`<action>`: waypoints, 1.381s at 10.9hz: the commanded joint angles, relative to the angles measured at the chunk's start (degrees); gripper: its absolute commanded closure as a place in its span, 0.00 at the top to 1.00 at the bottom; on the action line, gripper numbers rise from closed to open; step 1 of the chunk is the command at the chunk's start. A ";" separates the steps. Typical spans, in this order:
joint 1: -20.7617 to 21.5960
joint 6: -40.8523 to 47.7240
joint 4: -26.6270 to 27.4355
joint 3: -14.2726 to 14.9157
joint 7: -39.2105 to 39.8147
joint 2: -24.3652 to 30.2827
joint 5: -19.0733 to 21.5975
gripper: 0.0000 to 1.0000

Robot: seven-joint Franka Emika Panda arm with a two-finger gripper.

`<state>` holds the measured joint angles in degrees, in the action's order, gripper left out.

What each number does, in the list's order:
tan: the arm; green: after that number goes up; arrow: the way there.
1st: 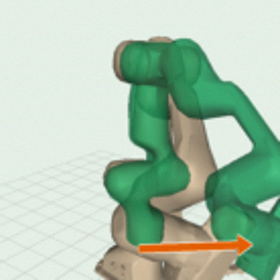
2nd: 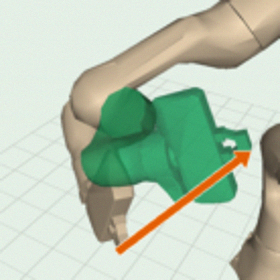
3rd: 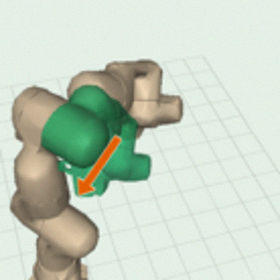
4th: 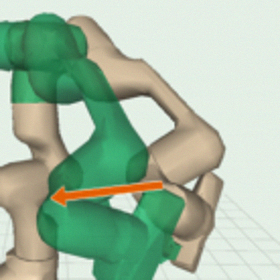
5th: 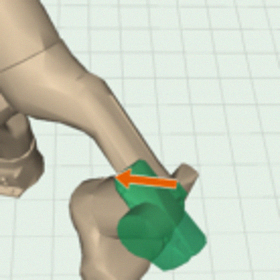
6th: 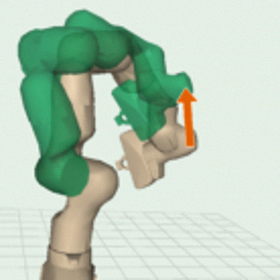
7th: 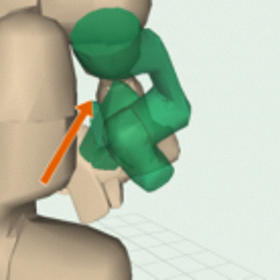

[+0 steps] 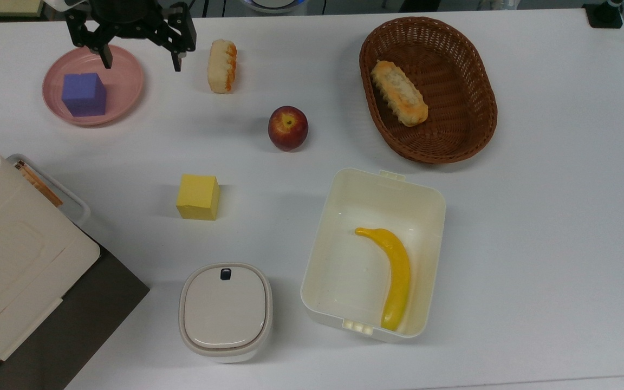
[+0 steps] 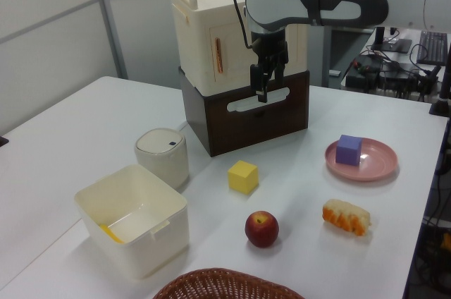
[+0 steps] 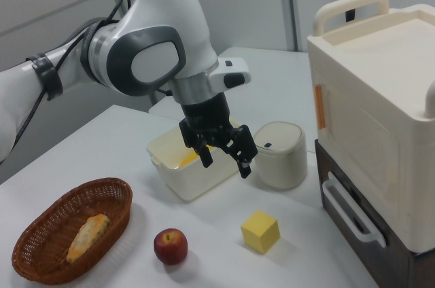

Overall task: Put the purple cube on the table
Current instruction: 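Move the gripper over the purple cube on the pink plate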

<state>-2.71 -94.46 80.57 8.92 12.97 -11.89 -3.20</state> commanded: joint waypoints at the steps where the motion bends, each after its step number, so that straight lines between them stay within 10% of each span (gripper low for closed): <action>1: 0.60 2.51 0.81 0.13 -0.05 1.78 0.47 1.00; 15: -10.99 6.04 5.03 0.92 7.29 -4.27 -0.14 1.00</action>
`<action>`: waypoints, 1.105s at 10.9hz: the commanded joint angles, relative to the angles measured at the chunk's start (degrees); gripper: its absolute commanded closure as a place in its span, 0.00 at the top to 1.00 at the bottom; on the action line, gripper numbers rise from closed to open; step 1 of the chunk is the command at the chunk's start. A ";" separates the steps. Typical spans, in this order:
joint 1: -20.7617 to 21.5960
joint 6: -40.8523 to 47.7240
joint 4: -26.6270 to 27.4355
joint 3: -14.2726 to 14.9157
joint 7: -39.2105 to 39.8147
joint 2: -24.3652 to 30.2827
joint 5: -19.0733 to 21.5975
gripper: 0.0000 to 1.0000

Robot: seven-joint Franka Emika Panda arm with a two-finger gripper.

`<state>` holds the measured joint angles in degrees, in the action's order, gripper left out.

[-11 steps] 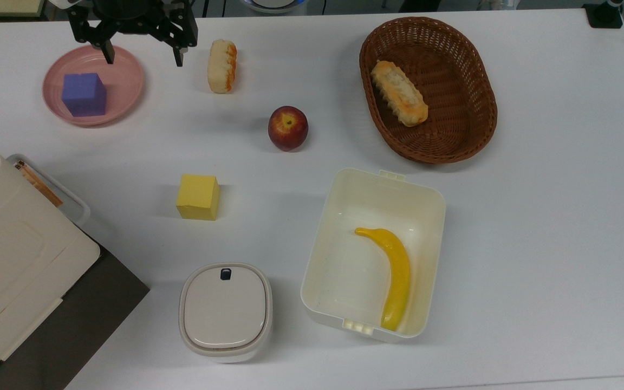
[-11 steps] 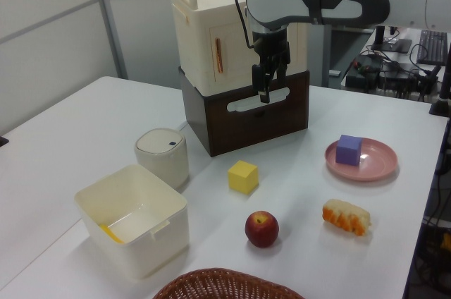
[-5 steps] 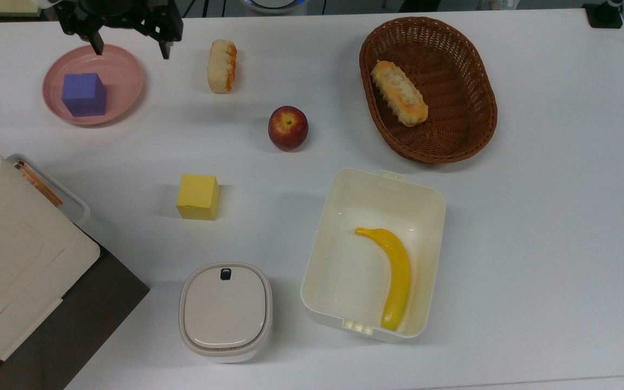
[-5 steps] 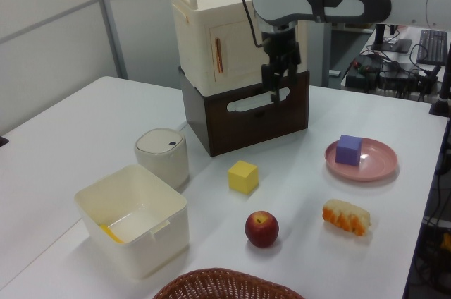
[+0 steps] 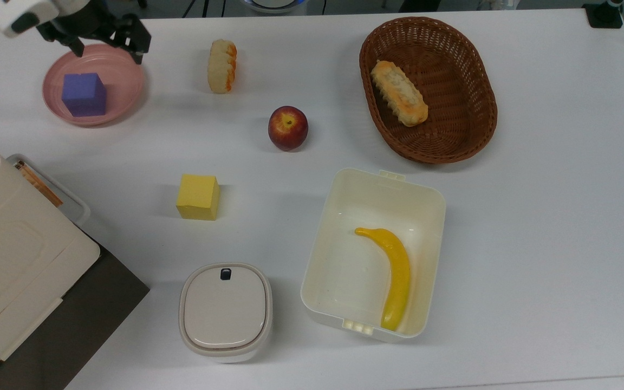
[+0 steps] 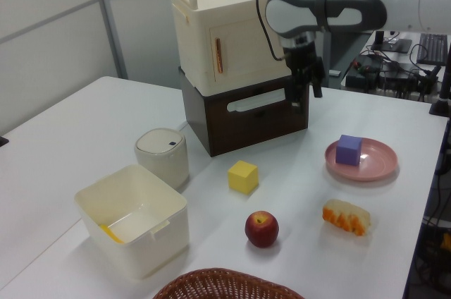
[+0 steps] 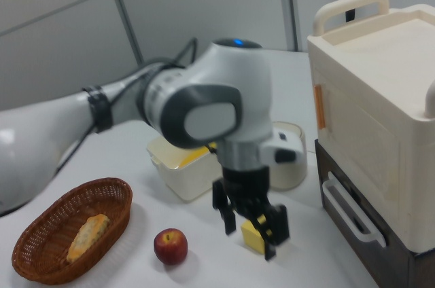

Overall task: Put the purple cube on the table
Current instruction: 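Move the gripper over the purple cube on the pink plate, then lower the gripper onto the purple cube and close it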

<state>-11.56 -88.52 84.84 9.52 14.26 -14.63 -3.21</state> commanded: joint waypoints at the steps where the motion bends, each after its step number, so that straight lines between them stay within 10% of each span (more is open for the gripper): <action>1: -3.63 -0.07 0.86 0.32 10.04 -2.49 -0.13 1.00; 12: -7.86 -4.73 1.03 0.23 22.04 -14.54 -11.29 1.00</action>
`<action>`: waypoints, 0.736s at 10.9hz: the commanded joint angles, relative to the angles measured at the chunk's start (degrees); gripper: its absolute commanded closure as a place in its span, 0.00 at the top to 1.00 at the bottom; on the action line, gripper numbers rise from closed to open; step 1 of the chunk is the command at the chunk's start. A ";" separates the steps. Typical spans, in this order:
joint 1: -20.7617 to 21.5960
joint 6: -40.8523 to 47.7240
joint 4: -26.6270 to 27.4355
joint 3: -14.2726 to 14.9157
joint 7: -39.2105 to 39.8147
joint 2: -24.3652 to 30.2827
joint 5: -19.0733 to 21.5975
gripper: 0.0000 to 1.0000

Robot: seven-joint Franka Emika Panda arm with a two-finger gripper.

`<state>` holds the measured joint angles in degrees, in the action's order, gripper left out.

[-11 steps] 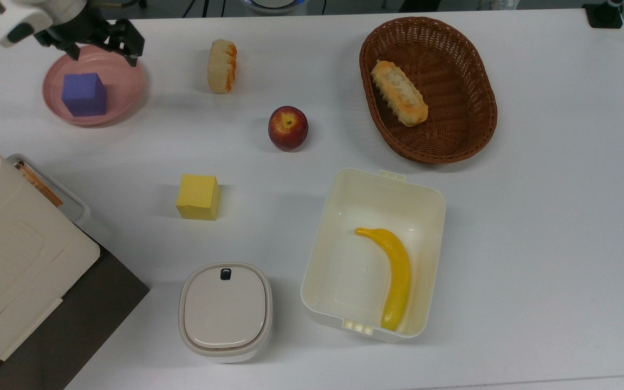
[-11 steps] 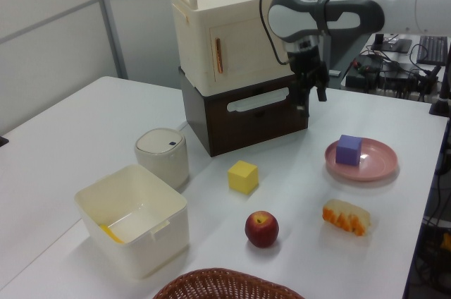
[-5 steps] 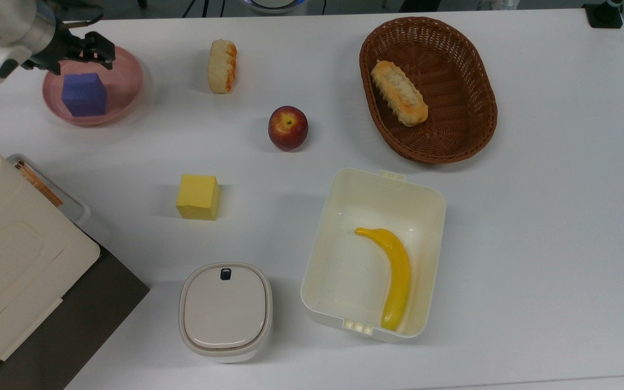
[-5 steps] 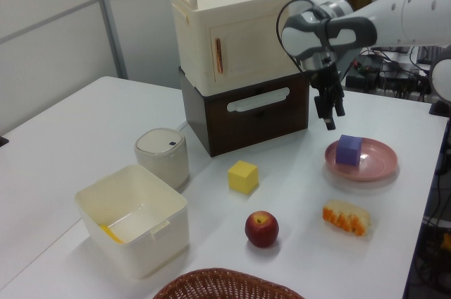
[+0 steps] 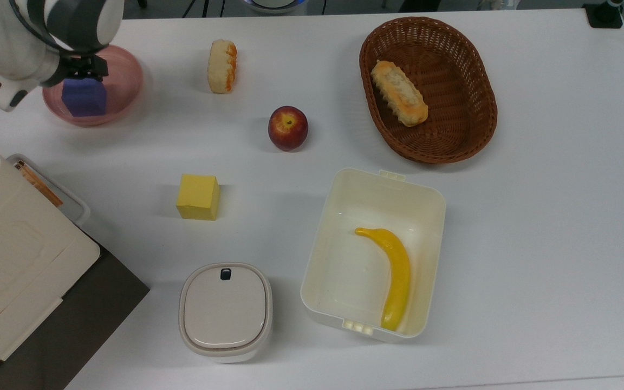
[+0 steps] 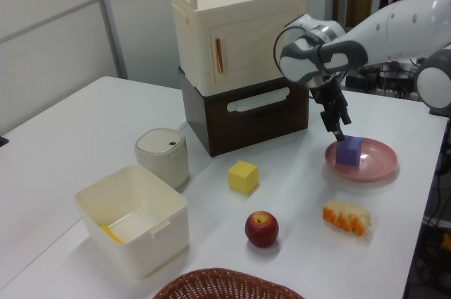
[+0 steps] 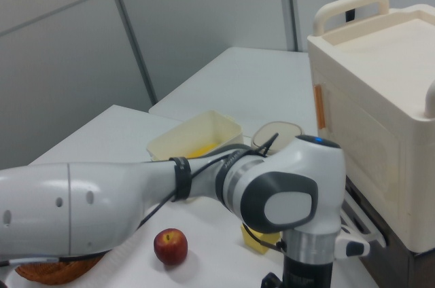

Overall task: Put the purple cube on the table
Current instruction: 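Lower the gripper onto the purple cube and close it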

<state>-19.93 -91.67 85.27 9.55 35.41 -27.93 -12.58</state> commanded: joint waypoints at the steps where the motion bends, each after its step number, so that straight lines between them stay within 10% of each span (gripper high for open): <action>1: 0.51 -2.10 0.69 0.21 0.81 -1.59 -1.93 1.00; 5: 0.60 -3.87 2.62 0.21 0.63 -2.12 -2.97 1.00; 8: 0.95 -3.87 2.71 0.03 0.72 -2.21 -6.23 0.49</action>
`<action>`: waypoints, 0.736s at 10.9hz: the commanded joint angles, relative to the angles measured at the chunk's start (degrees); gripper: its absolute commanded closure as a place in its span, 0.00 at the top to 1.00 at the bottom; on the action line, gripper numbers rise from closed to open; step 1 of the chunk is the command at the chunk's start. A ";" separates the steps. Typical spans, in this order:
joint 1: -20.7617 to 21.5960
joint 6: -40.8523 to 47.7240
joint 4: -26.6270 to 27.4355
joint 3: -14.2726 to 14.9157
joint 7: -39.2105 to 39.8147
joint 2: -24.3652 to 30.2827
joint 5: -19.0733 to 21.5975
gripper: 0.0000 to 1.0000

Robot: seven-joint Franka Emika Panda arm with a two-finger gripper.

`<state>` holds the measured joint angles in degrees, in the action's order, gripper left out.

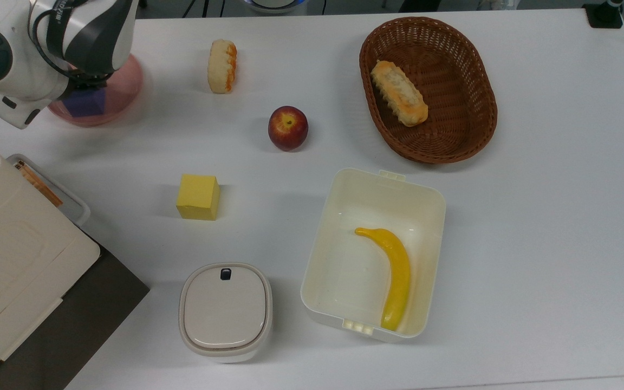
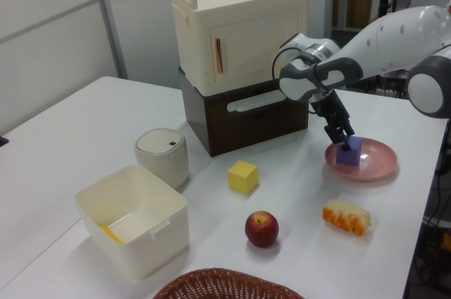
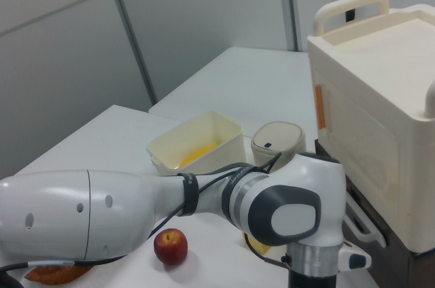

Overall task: Put the purple cube on the table
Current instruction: 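Lower the gripper onto the purple cube and close it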

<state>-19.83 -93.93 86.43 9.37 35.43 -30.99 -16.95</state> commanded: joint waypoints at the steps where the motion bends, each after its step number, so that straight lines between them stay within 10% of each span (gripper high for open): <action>1: 1.01 -1.52 1.55 0.21 0.69 0.93 -2.03 0.35; 8: 5.92 5.85 -0.20 -0.32 -1.23 5.76 -1.25 0.25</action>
<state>-17.59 -91.26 85.50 8.95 35.43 -28.57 -18.11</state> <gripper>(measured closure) 0.511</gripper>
